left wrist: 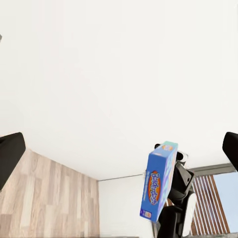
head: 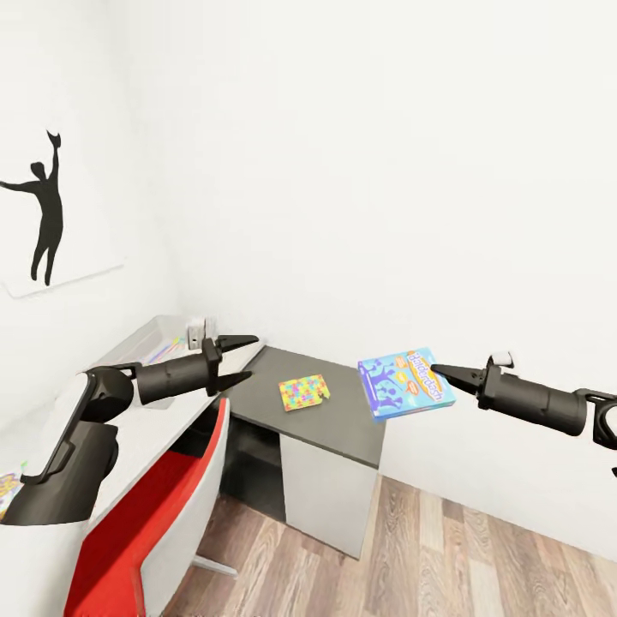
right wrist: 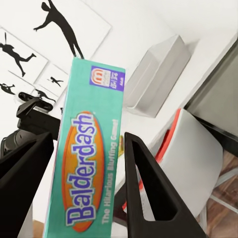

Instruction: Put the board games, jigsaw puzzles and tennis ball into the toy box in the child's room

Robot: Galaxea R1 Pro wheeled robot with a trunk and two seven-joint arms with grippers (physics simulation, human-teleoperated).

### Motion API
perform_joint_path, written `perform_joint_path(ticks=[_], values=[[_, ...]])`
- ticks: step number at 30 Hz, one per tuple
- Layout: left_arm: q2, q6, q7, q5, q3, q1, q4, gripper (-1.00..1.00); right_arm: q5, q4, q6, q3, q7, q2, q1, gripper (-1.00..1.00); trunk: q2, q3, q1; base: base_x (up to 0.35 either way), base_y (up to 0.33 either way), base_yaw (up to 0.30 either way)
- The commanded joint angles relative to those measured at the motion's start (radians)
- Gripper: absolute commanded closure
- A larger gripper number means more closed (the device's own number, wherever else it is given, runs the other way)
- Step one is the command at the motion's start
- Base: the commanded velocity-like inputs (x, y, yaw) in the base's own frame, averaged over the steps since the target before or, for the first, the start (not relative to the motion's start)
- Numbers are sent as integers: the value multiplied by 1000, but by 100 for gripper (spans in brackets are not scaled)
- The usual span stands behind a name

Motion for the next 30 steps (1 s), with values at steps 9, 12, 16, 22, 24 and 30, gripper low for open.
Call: perform_joint_path(ticks=[9,12,16,22,24,30], values=[[0,-2,11,10,-1,-1,0,-100,2,0,4,0,11,0,-1,100,-2,1,1,0,0,283],[0,-2,11,10,-1,-1,0,-100,2,0,4,0,11,0,-1,100,-2,1,1,0,0,286],[0,-3,11,9,-1,-1,0,-100,2,0,4,1,11,0,-1,100,-2,2,1,57,0,287],[0,-3,11,9,-1,-1,0,-100,3,0,4,4,11,0,0,100,-2,2,1,231,0,288],[0,-4,11,8,-1,-1,0,-100,3,0,4,4,11,0,0,100,-2,2,1,298,0,288],[0,-4,11,8,-2,-1,0,-100,3,0,4,5,11,0,0,100,-2,2,1,282,0,289]])
